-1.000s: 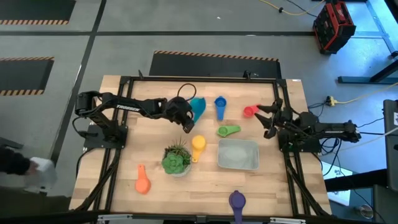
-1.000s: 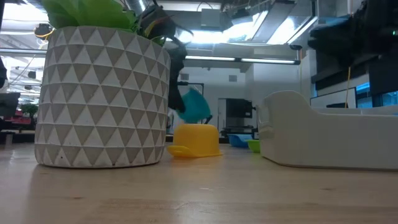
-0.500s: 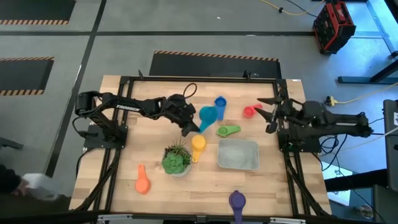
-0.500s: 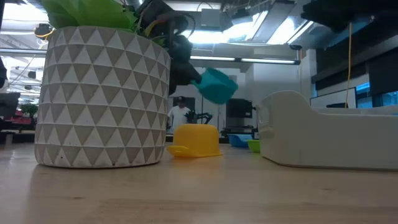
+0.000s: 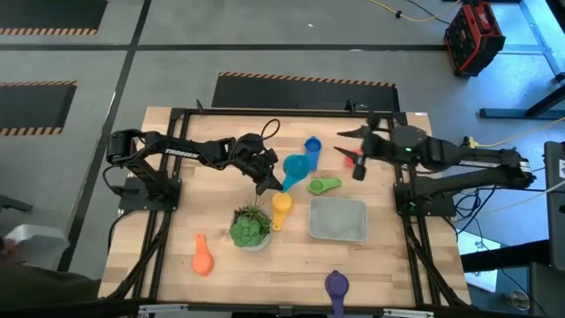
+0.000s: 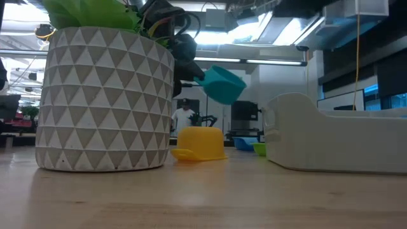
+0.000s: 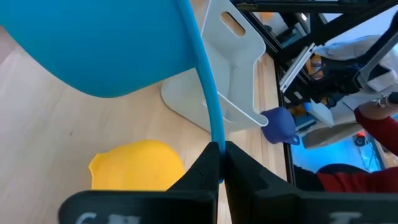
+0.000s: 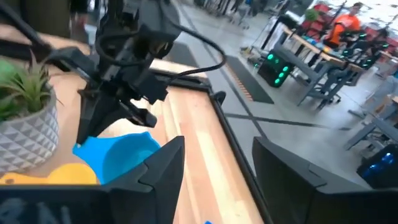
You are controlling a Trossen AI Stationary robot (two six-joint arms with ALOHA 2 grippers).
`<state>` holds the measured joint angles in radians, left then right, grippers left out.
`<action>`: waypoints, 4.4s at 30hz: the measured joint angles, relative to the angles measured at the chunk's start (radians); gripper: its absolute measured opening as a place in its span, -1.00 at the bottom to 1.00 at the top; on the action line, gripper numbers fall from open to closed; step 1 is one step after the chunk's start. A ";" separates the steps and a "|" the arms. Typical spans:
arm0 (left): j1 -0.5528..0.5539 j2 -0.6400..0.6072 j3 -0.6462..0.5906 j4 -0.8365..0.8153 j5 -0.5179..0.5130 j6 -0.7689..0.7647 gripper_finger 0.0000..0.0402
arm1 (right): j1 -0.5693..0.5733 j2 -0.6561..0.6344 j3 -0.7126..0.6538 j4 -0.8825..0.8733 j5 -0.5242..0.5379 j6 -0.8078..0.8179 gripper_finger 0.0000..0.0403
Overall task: Nest measuring cups in basket
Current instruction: Put the light blue measuring cup into the grey bin
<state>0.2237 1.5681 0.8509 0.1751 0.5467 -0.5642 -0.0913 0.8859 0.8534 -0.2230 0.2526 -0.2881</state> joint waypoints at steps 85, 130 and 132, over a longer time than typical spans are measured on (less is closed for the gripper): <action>-0.031 0.000 0.000 -0.001 -0.045 0.026 -0.61 | -0.064 0.625 0.202 0.008 -0.242 -0.110 -0.95; -0.031 0.002 -0.001 -0.007 -0.225 0.184 -0.45 | 0.354 0.548 0.631 -0.955 -0.156 0.668 -0.95; -0.031 0.002 -0.001 -0.007 -0.225 0.184 -0.45 | 0.402 0.545 0.631 -0.988 -0.132 0.709 -0.95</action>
<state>0.1932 1.5696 0.8497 0.1684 0.3218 -0.3801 0.3106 1.4309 1.4839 -1.2114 0.1204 0.4206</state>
